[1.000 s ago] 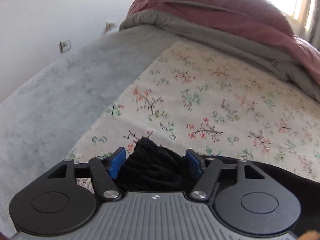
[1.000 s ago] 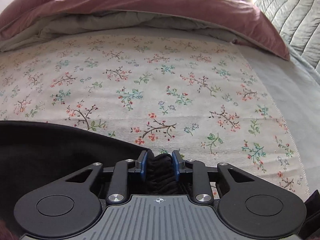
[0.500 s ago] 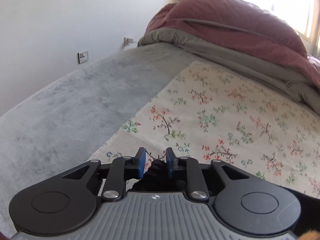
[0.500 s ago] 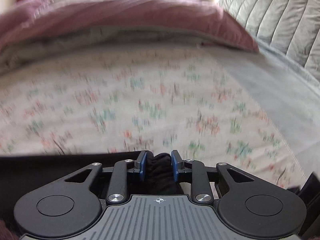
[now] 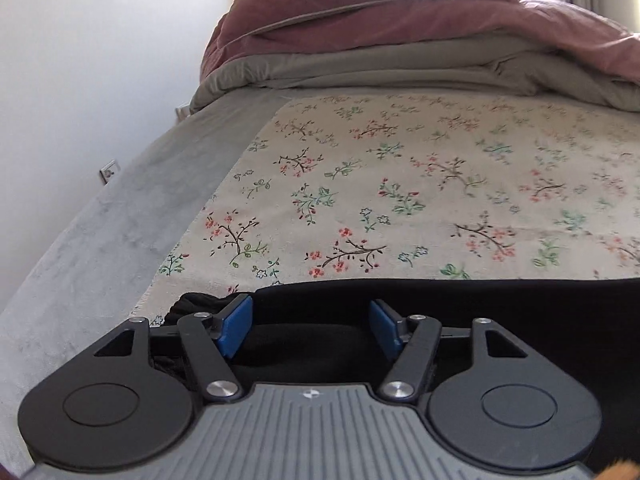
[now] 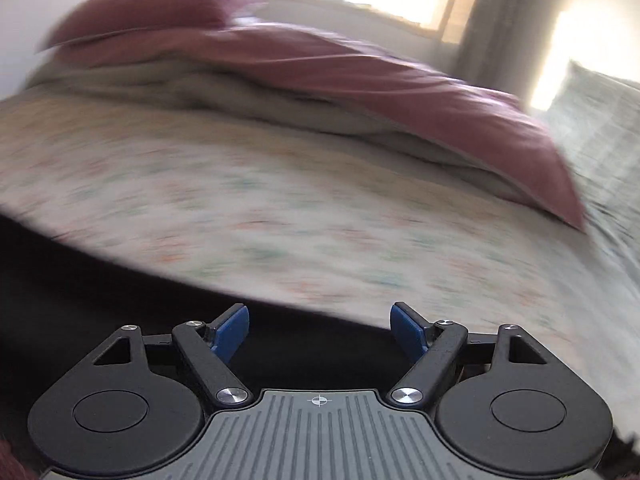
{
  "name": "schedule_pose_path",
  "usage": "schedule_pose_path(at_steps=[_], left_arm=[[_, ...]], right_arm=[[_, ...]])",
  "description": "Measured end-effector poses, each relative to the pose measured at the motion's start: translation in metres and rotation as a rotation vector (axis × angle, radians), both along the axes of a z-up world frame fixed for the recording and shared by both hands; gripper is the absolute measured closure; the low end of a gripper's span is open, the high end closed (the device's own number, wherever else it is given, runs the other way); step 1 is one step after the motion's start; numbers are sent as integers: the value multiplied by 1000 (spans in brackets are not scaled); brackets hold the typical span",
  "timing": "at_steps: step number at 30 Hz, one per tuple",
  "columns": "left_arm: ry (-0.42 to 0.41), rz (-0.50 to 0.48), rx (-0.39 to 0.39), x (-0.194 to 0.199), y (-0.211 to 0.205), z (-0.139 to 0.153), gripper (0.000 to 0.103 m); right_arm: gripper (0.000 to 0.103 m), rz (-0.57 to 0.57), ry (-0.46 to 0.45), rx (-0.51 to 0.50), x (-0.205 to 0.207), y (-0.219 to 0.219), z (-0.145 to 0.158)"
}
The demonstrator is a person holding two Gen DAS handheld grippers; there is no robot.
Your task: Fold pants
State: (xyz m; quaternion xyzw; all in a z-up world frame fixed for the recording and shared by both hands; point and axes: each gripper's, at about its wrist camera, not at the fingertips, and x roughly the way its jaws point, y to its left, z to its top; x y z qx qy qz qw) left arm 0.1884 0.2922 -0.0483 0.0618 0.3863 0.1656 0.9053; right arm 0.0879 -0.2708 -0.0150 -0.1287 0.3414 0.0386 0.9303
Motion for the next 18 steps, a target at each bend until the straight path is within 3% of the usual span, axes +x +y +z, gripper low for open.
schedule_pose_path(at_steps=[2,4,6,9,10,15,18], left_arm=[[8,6,16,4,-1,-1,11],[11,-3,42,3,-1,-3,10],[1,0,49,6,2,-3,10],[-33,26,-18,3,12,4,10],[-53,38,-52,0,15,7,10],[-79,70,-91,-20,7,28,10],[-85,-3,-141,-36,-18,45,6]], right_arm=[[27,130,59,29,5,35,-12],[27,163,102,10,20,58,-33],[25,58,85,-12,42,54,-51],[17,-201,58,196,64,-13,-61],[17,-251,53,209,63,-29,-61],[17,-477,55,-61,41,-73,-46],[17,-579,87,71,24,-107,-32]])
